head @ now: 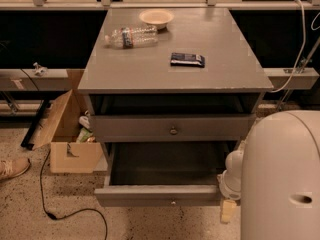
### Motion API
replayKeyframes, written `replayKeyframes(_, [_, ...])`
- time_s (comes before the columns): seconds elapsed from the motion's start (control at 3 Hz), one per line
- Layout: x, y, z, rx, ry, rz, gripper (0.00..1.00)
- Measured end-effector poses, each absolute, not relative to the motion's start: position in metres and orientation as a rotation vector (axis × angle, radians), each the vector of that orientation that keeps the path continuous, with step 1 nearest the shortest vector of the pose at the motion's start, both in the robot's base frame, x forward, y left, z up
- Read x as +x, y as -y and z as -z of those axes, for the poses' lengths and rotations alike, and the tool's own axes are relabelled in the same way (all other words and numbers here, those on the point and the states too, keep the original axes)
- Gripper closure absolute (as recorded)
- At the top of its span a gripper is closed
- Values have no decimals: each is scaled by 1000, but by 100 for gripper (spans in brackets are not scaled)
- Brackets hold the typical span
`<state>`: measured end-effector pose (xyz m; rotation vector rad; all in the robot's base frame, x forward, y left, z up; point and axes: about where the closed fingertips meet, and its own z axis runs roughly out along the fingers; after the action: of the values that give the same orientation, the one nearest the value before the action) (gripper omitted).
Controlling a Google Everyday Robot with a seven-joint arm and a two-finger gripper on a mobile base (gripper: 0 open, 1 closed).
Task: Open middle drawer
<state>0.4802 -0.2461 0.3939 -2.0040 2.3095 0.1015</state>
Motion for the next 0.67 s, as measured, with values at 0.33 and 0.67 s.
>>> replayKeyframes(0.33, [469,249,-395,-2035,-2316,-113,15])
replayKeyframes(0.67, [456,255,-399,-2047,-2328,-120,46])
